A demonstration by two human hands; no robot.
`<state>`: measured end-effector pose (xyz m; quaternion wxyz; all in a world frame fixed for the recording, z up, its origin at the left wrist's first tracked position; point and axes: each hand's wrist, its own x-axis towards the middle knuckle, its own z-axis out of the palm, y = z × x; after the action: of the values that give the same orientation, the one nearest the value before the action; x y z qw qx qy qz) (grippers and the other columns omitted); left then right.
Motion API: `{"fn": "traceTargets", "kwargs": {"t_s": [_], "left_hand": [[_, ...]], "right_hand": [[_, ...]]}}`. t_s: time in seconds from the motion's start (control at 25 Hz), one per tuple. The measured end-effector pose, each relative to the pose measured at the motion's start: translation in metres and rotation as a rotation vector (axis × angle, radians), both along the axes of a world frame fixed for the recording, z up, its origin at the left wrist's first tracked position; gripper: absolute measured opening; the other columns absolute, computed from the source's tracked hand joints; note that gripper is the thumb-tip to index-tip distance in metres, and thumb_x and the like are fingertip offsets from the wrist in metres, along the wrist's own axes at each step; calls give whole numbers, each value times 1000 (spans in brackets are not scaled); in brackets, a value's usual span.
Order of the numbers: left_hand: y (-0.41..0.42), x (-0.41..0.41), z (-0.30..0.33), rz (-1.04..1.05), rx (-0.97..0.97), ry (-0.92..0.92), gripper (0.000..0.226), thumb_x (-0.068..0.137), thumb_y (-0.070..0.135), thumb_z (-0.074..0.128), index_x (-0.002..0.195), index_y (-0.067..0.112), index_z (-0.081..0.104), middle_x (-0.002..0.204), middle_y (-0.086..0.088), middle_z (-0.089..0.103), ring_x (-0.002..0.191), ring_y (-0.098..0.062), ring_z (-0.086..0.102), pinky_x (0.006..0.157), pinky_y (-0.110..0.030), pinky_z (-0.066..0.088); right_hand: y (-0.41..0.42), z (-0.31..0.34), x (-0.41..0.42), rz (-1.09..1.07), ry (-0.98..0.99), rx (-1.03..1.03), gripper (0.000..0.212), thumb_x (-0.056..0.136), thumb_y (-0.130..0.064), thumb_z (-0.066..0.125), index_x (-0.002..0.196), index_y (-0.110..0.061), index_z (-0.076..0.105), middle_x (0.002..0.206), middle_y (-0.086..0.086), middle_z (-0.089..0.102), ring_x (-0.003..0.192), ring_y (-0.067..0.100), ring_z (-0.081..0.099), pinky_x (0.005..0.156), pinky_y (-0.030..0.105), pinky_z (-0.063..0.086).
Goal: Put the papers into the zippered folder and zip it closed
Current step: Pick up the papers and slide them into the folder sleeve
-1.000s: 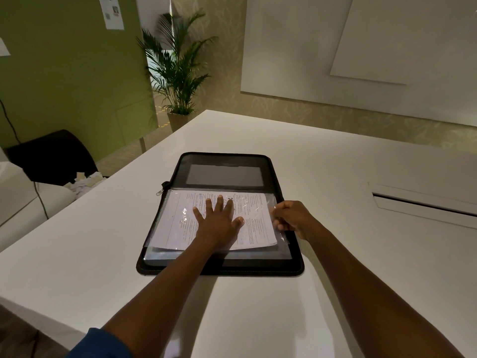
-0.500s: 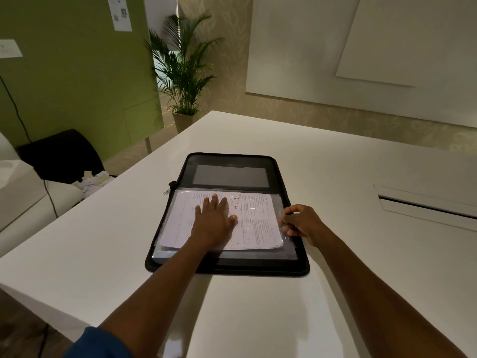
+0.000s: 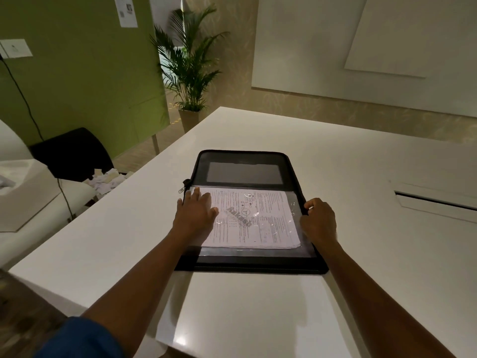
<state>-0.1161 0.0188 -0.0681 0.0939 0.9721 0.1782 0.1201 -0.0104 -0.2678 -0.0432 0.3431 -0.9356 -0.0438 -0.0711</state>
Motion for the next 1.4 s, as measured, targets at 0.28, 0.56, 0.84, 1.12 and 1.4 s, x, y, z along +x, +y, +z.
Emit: {"fn": "traceTargets", "kwargs": {"t_s": [0.28,0.56,0.84,1.12,1.4], "left_hand": [[59,32,7,-35,-5,39,46,99,36,45,140,14,48,157,-12,32,145,-32,28,116,-50,25],[100,69,25,-4,-413,21,56,100,38,50,146,8,39,151,-15,42,137,-33,42,110,-41,35],[122,99,37,122,-667,9,52,98,38,53,134,1,49,136,-21,54,119,-39,55,86,-43,51],[133,112,36,304,-1161,-54,44,92,29,63,125,0,55,126,-22,59,100,-33,57,82,-42,49],[139,114,38,236,-1066,-9,35,88,21,72,113,-2,62,104,-21,63,84,-29,56,71,-38,49]], "right_hand": [[33,-8,-31,-25,-35,-234,26,89,-22,62,114,-17,59,118,4,63,109,25,56,96,44,41],[45,-27,-53,-111,50,-345,33,94,-34,50,123,-19,53,129,3,55,123,26,46,108,62,27],[49,-38,-58,-128,34,-359,39,98,-37,42,134,-22,46,141,0,49,139,29,34,112,63,22],[52,-39,-59,-142,28,-362,40,98,-39,40,134,-22,49,144,0,50,143,30,32,113,64,21],[50,-42,-52,-142,12,-333,37,97,-39,44,127,-22,54,137,-1,55,134,27,42,111,64,25]]}}
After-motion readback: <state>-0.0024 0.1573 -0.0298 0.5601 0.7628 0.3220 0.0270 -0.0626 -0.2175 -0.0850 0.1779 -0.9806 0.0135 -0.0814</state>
